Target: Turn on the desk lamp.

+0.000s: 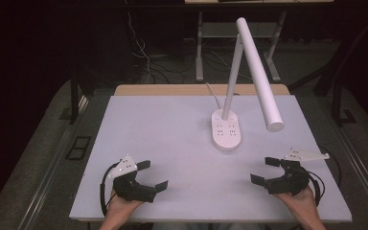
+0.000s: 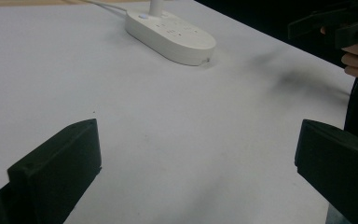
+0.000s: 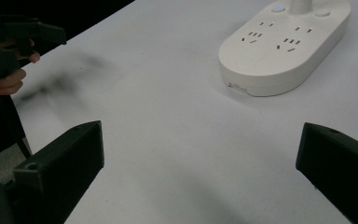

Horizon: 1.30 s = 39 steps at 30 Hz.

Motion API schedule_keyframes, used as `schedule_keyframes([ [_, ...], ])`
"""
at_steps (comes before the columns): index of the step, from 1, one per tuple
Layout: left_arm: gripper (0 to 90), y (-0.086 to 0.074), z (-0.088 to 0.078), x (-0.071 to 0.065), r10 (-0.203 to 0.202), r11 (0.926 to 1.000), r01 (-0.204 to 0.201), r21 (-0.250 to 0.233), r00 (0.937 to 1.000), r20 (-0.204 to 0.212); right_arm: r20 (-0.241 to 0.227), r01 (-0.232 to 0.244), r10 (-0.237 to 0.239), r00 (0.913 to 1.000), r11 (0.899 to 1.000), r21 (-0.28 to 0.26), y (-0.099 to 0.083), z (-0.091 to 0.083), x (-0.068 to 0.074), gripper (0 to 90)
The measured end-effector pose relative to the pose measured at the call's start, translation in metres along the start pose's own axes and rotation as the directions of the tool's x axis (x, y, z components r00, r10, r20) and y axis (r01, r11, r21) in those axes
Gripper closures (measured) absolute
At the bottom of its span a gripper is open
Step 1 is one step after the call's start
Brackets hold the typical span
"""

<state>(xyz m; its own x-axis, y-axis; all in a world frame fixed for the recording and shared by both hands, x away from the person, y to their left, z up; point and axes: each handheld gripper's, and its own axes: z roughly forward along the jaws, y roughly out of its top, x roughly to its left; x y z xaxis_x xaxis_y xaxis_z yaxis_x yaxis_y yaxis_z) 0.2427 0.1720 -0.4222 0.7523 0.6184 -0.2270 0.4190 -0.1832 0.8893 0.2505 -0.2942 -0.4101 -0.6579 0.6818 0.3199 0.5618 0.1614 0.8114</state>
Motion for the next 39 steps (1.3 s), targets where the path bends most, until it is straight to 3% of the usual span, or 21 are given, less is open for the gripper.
schedule_keyframes([
  [39,0.0,-0.001,-0.001,0.0,-0.006,1.0,0.006,0.001,1.0,-0.004,-0.017,0.004,-0.003,0.9999,0.999,0.053,0.011,-0.002,-0.001,0.8],
])
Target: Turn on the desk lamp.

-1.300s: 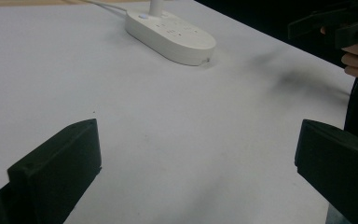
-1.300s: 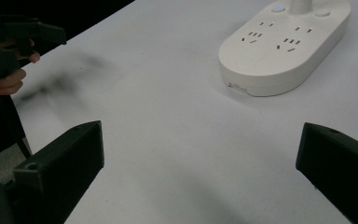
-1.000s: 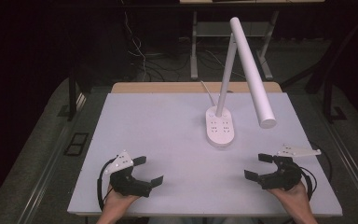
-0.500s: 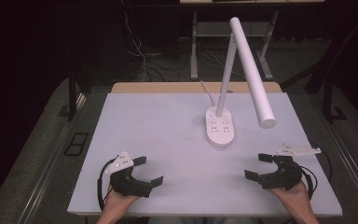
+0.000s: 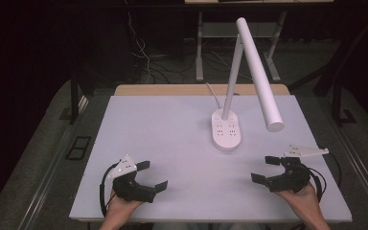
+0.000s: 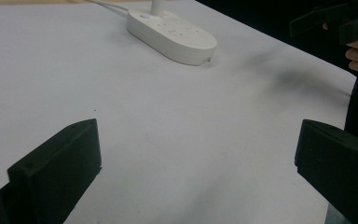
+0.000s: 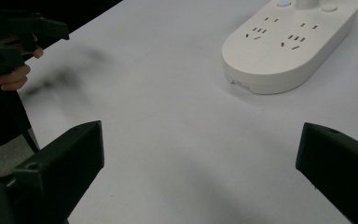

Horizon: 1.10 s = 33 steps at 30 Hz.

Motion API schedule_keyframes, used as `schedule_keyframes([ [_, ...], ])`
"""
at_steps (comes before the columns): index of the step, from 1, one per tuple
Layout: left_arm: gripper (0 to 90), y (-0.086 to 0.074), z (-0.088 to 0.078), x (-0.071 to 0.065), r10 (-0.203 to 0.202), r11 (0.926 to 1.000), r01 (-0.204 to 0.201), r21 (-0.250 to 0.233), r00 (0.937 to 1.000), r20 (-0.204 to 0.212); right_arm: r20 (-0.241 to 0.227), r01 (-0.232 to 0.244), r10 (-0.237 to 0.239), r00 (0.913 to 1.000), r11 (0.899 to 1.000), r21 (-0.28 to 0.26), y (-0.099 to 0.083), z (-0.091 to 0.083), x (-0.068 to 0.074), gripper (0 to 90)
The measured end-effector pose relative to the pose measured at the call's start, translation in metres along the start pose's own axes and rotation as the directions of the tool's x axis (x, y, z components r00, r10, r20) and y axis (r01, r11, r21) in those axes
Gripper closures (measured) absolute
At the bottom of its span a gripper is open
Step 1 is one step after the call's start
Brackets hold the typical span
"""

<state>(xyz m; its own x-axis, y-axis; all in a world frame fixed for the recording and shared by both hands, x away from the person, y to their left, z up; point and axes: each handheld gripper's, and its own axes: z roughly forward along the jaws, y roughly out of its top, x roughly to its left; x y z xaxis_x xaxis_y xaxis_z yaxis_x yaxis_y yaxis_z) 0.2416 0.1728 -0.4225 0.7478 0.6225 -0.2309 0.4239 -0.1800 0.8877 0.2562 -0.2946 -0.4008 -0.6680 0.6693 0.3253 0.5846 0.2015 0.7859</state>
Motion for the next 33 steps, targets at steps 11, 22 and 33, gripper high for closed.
schedule_keyframes([
  [11,0.0,0.0,0.0,0.0,-0.002,1.0,0.002,0.003,1.0,-0.004,-0.001,0.005,-0.005,1.0,1.0,0.029,0.012,0.002,-0.004,0.8],
  [22,0.0,-0.001,0.001,0.0,-0.004,1.0,0.004,0.004,1.0,0.0,0.005,0.03,-0.03,0.9995,0.999,0.046,0.036,0.004,-0.008,0.8],
  [33,0.0,-0.001,0.002,0.001,-0.005,1.0,0.005,0.008,1.0,-0.005,0.021,0.055,-0.057,0.9982,0.996,0.069,0.056,0.01,-0.016,0.8],
])
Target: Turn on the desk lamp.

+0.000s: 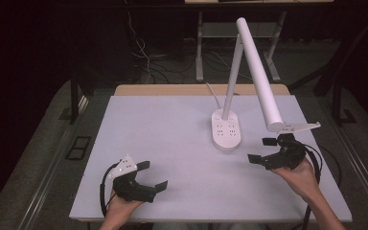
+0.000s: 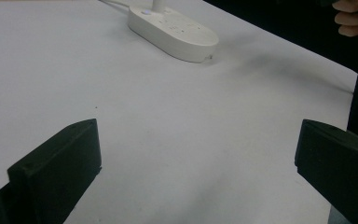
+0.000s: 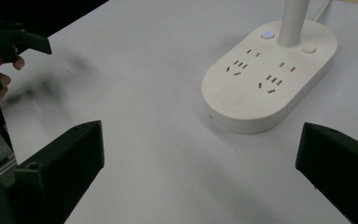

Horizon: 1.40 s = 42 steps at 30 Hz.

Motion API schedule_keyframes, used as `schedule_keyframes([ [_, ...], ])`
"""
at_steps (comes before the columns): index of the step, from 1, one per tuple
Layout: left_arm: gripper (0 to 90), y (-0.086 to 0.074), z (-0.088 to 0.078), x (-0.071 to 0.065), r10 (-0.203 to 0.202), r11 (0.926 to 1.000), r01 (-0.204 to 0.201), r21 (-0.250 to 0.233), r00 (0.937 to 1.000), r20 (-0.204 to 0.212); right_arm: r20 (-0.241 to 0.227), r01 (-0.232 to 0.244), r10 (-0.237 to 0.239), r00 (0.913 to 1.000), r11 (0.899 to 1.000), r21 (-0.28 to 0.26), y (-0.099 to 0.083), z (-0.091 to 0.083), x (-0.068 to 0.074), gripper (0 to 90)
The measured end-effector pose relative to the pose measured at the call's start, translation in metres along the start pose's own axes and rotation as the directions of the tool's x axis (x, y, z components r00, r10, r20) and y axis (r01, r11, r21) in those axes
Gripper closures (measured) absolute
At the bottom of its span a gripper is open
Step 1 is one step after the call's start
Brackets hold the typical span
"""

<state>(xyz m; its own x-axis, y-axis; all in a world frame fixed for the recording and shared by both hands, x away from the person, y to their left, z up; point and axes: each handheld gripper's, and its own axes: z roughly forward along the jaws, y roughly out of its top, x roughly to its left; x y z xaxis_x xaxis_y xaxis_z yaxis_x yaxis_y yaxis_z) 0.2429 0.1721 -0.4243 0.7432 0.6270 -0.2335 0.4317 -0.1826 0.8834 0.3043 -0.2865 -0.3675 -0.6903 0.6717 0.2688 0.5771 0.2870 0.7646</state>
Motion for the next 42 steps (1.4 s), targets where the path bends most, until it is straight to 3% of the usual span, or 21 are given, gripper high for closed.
schedule_keyframes([
  [27,0.0,0.0,-0.002,0.002,-0.004,1.0,0.004,-0.006,0.9999,-0.011,0.026,0.002,-0.003,0.9997,0.999,0.047,0.046,0.023,-0.021,0.8],
  [38,0.0,0.0,-0.002,0.002,-0.001,1.0,0.001,-0.006,1.0,-0.008,0.04,-0.007,0.004,0.9992,0.998,0.057,0.06,0.038,-0.037,0.8],
  [42,0.0,0.0,-0.002,0.002,-0.003,1.0,0.003,-0.008,1.0,-0.008,0.068,0.007,-0.013,0.9976,0.997,0.08,0.064,0.044,-0.04,0.8],
])
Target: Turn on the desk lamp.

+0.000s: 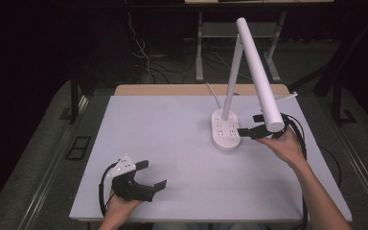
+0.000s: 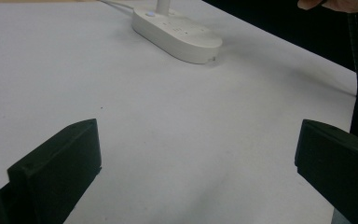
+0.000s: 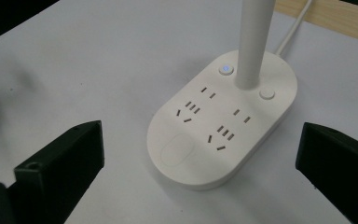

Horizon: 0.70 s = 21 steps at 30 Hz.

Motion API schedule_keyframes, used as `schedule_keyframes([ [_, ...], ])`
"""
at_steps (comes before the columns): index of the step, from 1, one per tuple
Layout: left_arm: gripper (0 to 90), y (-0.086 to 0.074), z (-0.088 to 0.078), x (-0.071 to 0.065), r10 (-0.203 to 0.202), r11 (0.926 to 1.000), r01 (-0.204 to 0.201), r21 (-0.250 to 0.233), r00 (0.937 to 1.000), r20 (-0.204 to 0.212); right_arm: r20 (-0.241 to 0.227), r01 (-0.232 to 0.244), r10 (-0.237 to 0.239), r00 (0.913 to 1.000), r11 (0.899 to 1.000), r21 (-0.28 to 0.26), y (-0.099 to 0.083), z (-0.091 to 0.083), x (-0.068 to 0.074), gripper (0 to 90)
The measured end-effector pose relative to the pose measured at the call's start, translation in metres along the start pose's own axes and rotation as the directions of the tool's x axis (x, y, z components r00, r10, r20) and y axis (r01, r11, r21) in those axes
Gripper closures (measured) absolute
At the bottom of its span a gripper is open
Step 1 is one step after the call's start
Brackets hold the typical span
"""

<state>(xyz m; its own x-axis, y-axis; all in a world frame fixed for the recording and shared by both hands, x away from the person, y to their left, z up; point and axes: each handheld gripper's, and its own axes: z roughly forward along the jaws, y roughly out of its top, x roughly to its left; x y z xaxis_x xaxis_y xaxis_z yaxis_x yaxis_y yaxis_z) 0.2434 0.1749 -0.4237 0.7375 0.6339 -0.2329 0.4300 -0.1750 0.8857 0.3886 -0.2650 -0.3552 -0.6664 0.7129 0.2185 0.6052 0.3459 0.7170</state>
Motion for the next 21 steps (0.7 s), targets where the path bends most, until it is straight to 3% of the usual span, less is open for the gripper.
schedule_keyframes([
  [11,0.0,0.0,0.003,-0.003,0.007,0.9999,-0.007,0.009,1.0,0.006,-0.009,-0.007,0.007,0.9999,1.0,-0.009,0.012,0.008,-0.012,0.8],
  [21,0.0,0.0,0.003,-0.003,0.01,0.9999,-0.01,0.007,0.9999,0.01,-0.012,-0.048,0.048,0.9988,0.999,-0.026,0.022,0.018,-0.031,0.8],
])
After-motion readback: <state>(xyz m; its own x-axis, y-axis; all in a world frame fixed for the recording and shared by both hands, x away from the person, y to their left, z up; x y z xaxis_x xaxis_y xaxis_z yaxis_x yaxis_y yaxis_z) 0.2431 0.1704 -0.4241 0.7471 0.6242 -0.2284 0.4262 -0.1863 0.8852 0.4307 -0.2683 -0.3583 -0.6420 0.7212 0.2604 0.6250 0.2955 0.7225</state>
